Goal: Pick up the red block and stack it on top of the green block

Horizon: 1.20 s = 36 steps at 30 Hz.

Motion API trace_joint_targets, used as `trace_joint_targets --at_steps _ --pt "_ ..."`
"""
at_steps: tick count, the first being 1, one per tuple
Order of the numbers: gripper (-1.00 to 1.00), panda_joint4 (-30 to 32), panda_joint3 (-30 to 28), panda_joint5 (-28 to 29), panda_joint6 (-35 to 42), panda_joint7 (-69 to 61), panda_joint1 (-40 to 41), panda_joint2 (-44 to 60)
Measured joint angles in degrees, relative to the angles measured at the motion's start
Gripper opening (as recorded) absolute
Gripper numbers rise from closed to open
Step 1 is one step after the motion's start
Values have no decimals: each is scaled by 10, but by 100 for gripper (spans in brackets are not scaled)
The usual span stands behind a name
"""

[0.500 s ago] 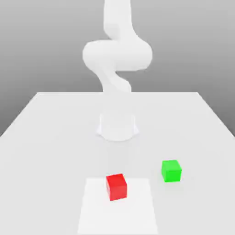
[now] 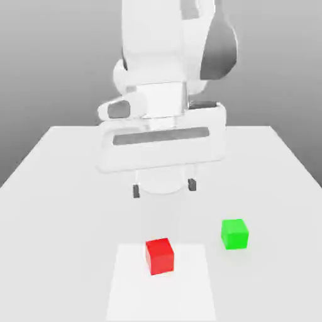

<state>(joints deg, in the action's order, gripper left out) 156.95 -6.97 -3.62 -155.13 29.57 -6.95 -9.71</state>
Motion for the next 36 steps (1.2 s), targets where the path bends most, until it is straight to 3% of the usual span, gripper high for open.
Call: trace_joint_targets --at_steps 4,11,12,19,28,36 --pt "0 46 0 35 -62 -3 5 86" --pt "0 35 29 -5 -159 -36 24 202" --pt "-100 34 38 -11 -174 -40 31 218" --pt "-100 33 41 -10 -177 -39 34 223" --pt "-100 53 26 37 -64 -8 32 89" --pt "-100 88 67 5 -16 -213 -103 10"
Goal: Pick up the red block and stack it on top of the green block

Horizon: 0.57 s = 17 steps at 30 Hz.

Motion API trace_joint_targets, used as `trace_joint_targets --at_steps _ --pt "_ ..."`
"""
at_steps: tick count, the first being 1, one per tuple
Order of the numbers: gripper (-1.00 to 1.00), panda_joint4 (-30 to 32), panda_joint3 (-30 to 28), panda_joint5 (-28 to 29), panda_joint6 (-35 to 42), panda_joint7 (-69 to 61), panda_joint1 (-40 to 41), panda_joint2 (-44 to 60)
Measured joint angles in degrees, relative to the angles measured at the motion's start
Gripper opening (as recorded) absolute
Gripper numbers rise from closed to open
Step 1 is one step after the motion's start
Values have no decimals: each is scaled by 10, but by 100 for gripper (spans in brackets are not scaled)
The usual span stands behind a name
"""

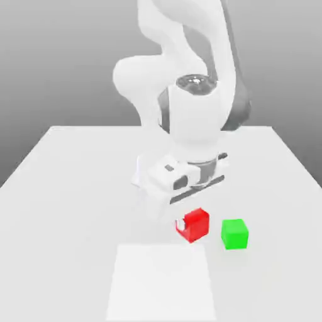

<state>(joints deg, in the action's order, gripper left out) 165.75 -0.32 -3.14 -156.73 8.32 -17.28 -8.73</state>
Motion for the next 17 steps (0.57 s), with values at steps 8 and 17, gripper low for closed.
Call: trace_joint_targets --at_steps 8,17 --pt "-100 31 40 7 14 -171 -115 -47" --pt "100 27 39 31 -113 -162 -117 84"
